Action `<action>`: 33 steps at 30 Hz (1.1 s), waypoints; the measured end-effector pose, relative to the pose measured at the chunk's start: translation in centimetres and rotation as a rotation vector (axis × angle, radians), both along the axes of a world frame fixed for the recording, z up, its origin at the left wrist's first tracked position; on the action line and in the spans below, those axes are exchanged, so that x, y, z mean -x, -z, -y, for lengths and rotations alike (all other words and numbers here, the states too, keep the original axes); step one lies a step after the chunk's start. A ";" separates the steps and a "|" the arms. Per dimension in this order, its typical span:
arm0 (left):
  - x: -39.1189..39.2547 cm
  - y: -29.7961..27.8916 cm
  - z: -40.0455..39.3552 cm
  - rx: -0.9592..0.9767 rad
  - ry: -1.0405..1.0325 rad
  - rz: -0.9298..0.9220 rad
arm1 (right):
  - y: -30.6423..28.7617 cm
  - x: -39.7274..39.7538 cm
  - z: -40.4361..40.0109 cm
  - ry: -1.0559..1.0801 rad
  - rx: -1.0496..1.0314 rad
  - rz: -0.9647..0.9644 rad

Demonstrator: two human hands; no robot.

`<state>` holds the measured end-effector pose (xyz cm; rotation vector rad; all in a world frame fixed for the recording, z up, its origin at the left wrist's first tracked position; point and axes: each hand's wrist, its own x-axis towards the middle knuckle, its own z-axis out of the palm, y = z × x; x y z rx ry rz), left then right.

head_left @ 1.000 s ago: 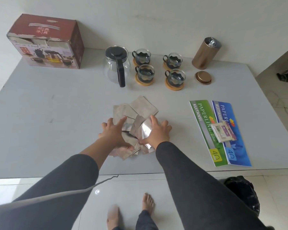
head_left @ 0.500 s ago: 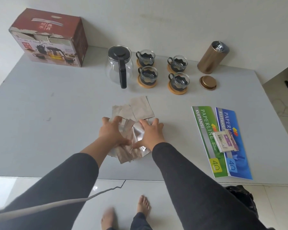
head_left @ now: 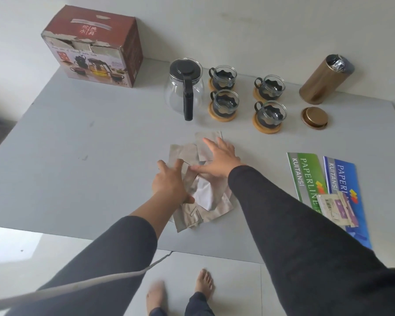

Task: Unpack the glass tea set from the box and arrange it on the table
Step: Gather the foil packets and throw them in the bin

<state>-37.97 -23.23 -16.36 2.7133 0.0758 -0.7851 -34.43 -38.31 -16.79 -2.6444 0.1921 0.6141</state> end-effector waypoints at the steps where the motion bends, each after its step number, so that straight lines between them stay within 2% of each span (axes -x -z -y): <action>1: 0.1 0.0 0.1 -0.018 -0.007 0.000 | 0.2 -0.2 0.0 -0.025 0.007 -0.003; 5: 0.4 0.4 0.7 -0.137 -0.032 -0.002 | 0.9 0.1 -0.4 -0.028 -0.003 0.041; 9: 0.4 0.1 0.6 -0.065 -0.133 -0.035 | 0.9 1.2 -0.6 -0.086 -0.069 0.072; 16: 0.3 0.2 -0.2 0.153 -0.327 -0.028 | 0.6 3.8 0.3 -0.294 -0.114 -0.060; 21: -0.6 -0.3 -1.3 0.273 -0.336 -0.080 | 0.9 5.7 -0.5 -0.368 0.011 -0.114; 27: -1.1 0.8 -2.2 0.548 -0.283 -0.094 | 1.3 7.0 -1.6 -0.410 0.135 -0.051; 33: -0.9 2.3 -2.2 0.681 -0.306 -0.103 | 1.5 7.7 -1.9 -0.382 0.102 -0.066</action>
